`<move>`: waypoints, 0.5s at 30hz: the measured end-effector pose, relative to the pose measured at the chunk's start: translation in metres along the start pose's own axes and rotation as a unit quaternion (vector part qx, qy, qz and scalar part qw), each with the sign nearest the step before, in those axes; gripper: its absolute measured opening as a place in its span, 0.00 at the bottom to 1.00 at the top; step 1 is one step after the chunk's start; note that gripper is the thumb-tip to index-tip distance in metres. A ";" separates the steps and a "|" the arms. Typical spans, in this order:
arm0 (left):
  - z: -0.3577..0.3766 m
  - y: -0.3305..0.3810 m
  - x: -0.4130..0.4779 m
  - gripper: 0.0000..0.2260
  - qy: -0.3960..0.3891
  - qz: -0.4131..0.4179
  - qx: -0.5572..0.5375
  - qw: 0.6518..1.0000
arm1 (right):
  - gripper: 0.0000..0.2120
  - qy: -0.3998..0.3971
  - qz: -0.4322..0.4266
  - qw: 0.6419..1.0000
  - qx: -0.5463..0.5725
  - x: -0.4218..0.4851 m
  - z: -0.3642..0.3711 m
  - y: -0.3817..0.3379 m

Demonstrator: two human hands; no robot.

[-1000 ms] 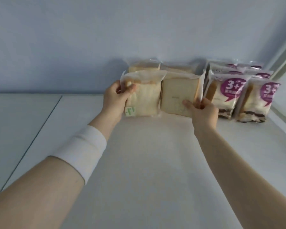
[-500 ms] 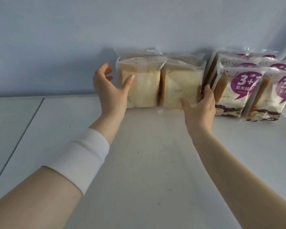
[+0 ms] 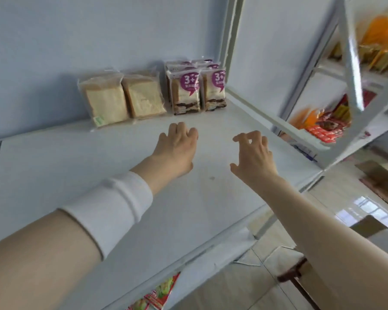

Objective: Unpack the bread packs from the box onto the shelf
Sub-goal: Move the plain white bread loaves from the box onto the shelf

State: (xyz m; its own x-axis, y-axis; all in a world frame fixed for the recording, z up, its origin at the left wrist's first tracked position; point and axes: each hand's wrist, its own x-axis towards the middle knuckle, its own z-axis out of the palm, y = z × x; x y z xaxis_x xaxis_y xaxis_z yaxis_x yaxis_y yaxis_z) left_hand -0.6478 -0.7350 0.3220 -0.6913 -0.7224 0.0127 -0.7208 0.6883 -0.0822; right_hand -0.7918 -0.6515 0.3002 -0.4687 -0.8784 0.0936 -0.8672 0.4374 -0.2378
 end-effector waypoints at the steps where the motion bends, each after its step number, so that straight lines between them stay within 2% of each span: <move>1: -0.005 0.028 0.001 0.24 -0.001 0.023 0.004 1.000 | 0.29 0.001 0.016 1.000 -0.005 -0.013 -0.010 0.023; 6: -0.022 0.196 0.014 0.23 0.000 0.146 -0.001 0.989 | 0.28 0.006 0.096 0.995 -0.033 -0.079 -0.051 0.159; 10: -0.003 0.349 0.026 0.23 -0.010 0.222 -0.019 0.975 | 0.25 0.007 0.189 0.981 -0.039 -0.140 -0.058 0.290; 15: 0.054 0.493 0.034 0.22 -0.087 0.296 0.011 0.951 | 0.26 -0.053 0.319 0.946 -0.032 -0.211 -0.037 0.432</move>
State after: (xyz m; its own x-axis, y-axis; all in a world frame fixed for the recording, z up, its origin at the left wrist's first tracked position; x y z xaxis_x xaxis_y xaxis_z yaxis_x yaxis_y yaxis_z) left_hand -1.0239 -0.4235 0.2276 -0.9555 -0.2104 -0.2070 -0.2054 0.9776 -0.0454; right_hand -1.0740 -0.2694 0.2136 -0.8831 -0.4453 -0.1477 -0.4240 0.8923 -0.1547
